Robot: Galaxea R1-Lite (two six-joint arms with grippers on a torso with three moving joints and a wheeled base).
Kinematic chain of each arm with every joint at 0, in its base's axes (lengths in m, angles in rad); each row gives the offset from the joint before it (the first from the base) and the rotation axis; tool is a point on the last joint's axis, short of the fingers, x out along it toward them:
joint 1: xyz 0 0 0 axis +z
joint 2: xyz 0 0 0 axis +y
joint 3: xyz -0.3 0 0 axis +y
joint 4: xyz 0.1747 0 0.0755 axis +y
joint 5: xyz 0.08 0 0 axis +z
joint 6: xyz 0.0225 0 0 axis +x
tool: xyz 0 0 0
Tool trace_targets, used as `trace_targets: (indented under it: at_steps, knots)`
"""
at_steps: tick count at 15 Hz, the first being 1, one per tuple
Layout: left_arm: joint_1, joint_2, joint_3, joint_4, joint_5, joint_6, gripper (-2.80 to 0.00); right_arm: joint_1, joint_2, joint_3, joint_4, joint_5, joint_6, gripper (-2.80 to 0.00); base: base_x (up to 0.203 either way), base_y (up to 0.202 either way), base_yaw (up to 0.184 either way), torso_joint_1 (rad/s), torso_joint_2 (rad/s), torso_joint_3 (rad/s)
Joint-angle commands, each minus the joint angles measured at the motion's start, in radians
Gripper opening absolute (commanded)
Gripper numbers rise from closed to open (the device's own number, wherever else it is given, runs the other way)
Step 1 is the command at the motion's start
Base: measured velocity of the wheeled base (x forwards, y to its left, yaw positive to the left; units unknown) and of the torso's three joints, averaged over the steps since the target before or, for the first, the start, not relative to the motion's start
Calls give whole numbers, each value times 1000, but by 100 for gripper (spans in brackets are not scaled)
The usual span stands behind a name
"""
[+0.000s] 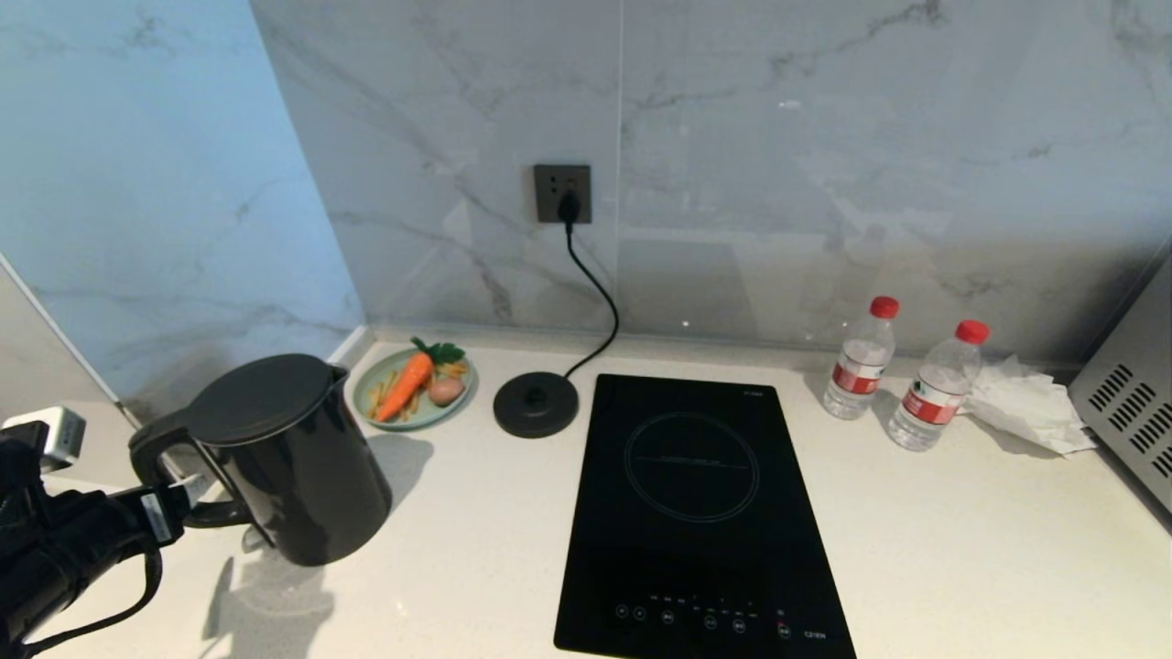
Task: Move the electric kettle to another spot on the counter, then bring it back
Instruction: Grab the kettle
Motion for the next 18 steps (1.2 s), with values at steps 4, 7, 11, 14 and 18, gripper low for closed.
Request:
trace_targets:
  at_steps: [4, 7, 11, 14, 18]
  knots:
    - [47, 82, -35, -28, -61, 1, 0, 0, 0, 0, 0, 0, -1, -280, 0, 0, 0, 0, 0, 0]
    - [48, 95, -64, -34, -62, -6, 0, 0, 0, 0, 0, 0, 0, -280, 0, 0, 0, 0, 0, 0]
    - [77, 243, -1, -357, -70, -6, 0, 0, 0, 0, 0, 0, -1, -280, 0, 0, 0, 0, 0, 0]
    - [103, 393, 73, -567, -92, -1, 0, 0, 0, 0, 0, 0, 0, -280, 0, 0, 0, 0, 0, 0]
    - [125, 417, 54, -584, -154, -3, 0, 0, 0, 0, 0, 0, -1, -280, 0, 0, 0, 0, 0, 0]
